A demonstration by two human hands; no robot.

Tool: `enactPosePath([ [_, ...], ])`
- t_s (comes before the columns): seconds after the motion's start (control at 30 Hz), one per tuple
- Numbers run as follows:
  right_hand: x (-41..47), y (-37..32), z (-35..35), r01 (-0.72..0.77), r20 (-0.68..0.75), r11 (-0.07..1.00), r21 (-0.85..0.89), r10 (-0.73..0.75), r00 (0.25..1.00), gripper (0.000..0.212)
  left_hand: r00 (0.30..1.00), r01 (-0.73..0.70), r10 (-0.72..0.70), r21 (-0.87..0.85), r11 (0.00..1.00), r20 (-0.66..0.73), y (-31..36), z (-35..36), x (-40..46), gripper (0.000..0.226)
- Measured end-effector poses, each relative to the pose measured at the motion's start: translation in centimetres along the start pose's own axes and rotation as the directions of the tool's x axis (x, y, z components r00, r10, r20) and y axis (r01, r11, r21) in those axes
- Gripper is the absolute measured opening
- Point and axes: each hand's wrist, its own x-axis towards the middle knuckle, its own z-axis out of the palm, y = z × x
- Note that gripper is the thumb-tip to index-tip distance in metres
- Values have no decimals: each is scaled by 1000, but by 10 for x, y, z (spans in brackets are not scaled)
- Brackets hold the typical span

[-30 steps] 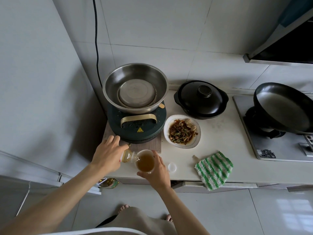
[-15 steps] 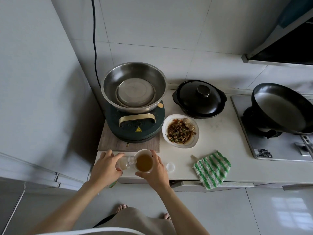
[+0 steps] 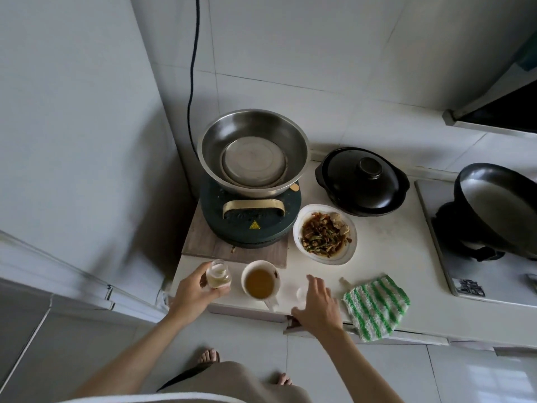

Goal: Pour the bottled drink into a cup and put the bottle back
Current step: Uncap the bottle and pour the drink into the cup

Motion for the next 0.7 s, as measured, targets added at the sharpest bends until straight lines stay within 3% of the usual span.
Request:
enactPosePath([
  [0.23, 11, 3, 10, -24, -15, 996, -80, 23, 1000, 52, 1000, 11, -12, -6, 1000, -26, -25, 8, 5, 55],
  [0.37, 9, 7, 9, -25, -64, 994, -111, 18, 998, 43, 999, -14, 14, -7, 1000, -37, -33, 10, 7, 54],
  [0.5, 8, -2, -22, -50, -202, 987, 151, 80, 976, 36, 997, -64, 64, -6, 998, -33, -36, 10, 7, 56],
  [0.63, 6, -38, -61, 174, -318, 889, 423, -34, 947, 23, 993, -107, 107, 2, 994, -44, -41, 10, 8, 55],
  [0.7, 4, -69, -73, 281, -305, 791, 543, -127, 944, 17, 991, -127, 127, 5, 992, -52, -41, 10, 8, 54],
])
